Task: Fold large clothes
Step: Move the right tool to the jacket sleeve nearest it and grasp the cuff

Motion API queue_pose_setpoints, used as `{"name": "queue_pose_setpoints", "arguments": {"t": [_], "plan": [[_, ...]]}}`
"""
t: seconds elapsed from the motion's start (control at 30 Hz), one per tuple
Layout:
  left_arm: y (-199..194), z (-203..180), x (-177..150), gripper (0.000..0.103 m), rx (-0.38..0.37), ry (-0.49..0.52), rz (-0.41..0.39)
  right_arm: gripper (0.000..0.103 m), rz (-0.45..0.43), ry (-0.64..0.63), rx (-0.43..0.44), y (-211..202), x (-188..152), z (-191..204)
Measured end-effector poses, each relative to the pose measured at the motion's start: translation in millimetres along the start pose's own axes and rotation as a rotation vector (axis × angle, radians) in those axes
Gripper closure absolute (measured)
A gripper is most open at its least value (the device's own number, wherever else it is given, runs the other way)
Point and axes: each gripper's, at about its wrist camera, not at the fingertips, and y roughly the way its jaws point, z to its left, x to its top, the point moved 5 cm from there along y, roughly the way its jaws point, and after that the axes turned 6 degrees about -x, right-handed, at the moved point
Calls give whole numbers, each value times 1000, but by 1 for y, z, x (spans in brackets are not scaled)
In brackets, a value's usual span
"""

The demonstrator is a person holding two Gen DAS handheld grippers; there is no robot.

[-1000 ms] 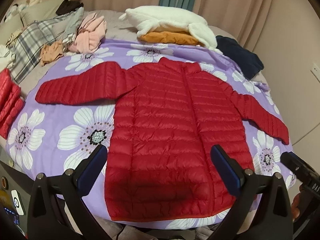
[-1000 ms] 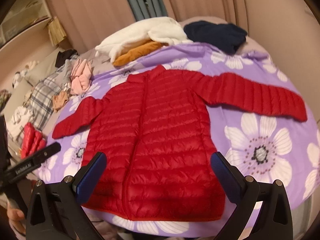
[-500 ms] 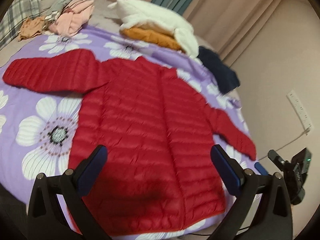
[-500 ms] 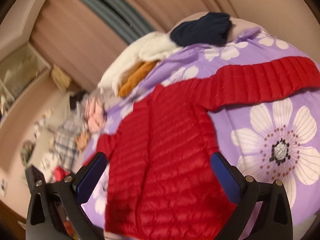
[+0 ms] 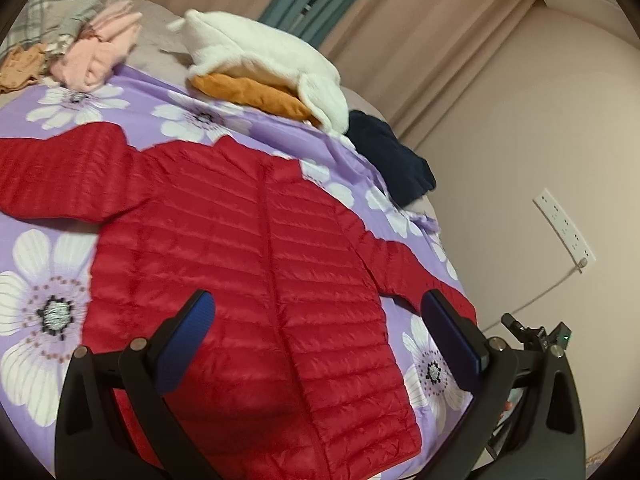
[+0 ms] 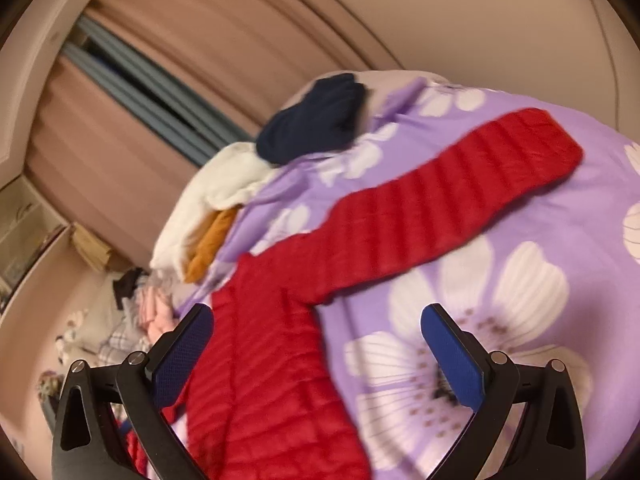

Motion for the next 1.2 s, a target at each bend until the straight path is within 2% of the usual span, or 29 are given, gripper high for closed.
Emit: {"name": "queue_pose_setpoints", "arguments": {"t": [0.2,0.3,0.43,0.5,0.6,0.7,0.8,1.03,1.13,1.2], "plan": [[31,-9,0,0,-28,23,97,1,-57,79,-48,-7,25,-45],[44,-10,4,0,-20,35,100,1,-66,99,-105,-3,35,-61],[62,-7,11,0,-27,22,113,1,-62,109,-95,5,45,-71],[71,-4,14,0,-9,21,117,1,-57,122,-105,15,51,-79],[83,6,18,0,35,12,125,1,2,204,-112,39,53,-98],[91,13,19,0,75,3,132,1,43,275,-77,64,57,-114],[95,21,17,0,125,8,130,1,32,323,-133,87,66,-135],[86,35,13,0,147,-18,121,1,-108,418,-95,98,90,-146],[81,39,15,0,153,-27,113,1,-156,436,-113,99,95,-149],[78,41,15,0,164,-27,108,6,-179,447,-125,101,100,-149]]}}
